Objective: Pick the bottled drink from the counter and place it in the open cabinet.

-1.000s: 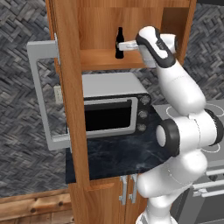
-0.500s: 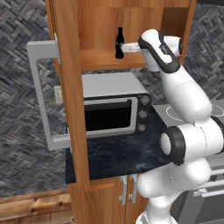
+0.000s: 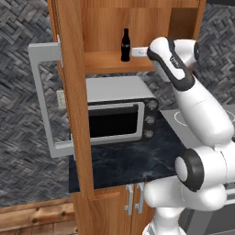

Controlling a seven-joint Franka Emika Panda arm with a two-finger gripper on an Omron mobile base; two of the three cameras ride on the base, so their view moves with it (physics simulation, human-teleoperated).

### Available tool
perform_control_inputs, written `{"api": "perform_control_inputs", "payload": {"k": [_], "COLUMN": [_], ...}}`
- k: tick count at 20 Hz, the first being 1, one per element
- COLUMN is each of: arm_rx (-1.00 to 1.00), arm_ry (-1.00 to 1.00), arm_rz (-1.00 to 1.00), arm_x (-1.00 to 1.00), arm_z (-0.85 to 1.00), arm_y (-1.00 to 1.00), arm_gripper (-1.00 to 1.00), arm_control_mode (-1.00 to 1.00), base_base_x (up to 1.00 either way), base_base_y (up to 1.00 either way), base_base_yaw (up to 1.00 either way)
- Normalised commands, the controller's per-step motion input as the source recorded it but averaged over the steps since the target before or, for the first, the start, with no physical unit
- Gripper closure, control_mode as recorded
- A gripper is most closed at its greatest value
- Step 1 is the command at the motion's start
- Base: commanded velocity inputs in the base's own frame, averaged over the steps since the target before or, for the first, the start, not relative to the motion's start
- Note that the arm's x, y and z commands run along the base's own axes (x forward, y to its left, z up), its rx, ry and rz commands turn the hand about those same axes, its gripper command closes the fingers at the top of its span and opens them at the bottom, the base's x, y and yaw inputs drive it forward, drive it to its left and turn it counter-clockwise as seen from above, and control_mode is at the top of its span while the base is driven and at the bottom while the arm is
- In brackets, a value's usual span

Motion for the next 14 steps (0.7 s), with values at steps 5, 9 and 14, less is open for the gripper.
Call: {"api": "perform_control_inputs", "payload": {"k": [5,9,14], "arm_rx": [0.0,0.0,0.0], "arm_ry": [0.01,0.0,-0.04], "arm_rz": [-0.08,-0.07,-0.05], "arm_x": [-0.54,-0.63,-0.73], "arm_z": [0.09,0.03,0.0], "arm_y": [-0.05,-0.06,-0.05], "arm_gripper": [-1.0,-1.0,-1.0], "arm_control_mode": [-1.0,-1.0,-1.0], "base_base_x": [0.0,0.0,0.0], "base_base_y": [0.0,0.0,0.0], "base_base_yaw": [0.0,0.0,0.0]}}
